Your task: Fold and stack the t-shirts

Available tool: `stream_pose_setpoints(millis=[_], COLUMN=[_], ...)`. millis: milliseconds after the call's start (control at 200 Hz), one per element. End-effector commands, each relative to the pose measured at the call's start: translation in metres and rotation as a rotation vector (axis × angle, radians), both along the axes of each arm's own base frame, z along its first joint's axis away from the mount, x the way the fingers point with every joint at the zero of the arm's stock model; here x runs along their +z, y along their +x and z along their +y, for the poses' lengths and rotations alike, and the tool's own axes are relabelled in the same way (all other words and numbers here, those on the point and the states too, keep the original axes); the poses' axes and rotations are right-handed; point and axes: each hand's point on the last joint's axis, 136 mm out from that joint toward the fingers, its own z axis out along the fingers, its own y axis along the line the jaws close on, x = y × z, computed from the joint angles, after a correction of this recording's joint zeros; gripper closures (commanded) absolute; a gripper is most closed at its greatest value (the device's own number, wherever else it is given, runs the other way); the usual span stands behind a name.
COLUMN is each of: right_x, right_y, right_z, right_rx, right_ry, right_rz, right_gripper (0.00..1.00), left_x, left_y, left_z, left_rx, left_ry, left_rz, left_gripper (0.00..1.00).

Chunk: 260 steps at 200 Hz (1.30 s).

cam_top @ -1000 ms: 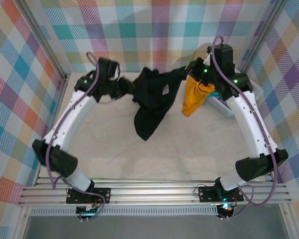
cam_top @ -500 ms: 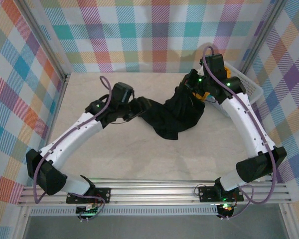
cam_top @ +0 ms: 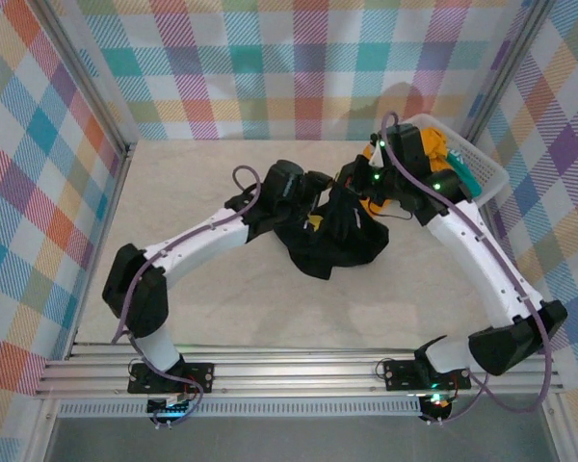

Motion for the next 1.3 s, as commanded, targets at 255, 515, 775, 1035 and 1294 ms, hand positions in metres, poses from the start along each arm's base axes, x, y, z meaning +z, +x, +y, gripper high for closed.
stream_pose_setpoints(millis=[255, 515, 775, 1035, 1294], right_x=[0.016, 0.016, -0.002, -0.109, -0.115], right_y=[-0.011, -0.034, -0.014, 0.007, 0.010], right_z=[-0.008, 0.069, 0.220, 0.319, 0.250], right_rx=[0.004, 0.270, 0.525, 0.737, 0.634], right_ry=[0.011, 0.036, 0.095, 0.126, -0.234], right_rz=[-0.061, -0.071, -0.048, 0.194, 0.138], right_gripper=[1.00, 1.00, 1.00, 0.55, 0.38], left_x=[0.029, 0.049, 0.035, -0.040, -0.092], left_y=[-0.004, -0.002, -0.081, -0.126, -0.144], left_z=[-0.014, 0.183, 0.299, 0.284, 0.288], left_rx=[-0.028, 0.183, 0.253, 0.085, -0.124], left_ry=[-0.061, 0.515, 0.879, 0.755, 0.928], left_rz=[0.059, -0.116, -0.169, -0.116, 0.058], left_gripper=[0.32, 0.37, 0.57, 0.49, 0.26])
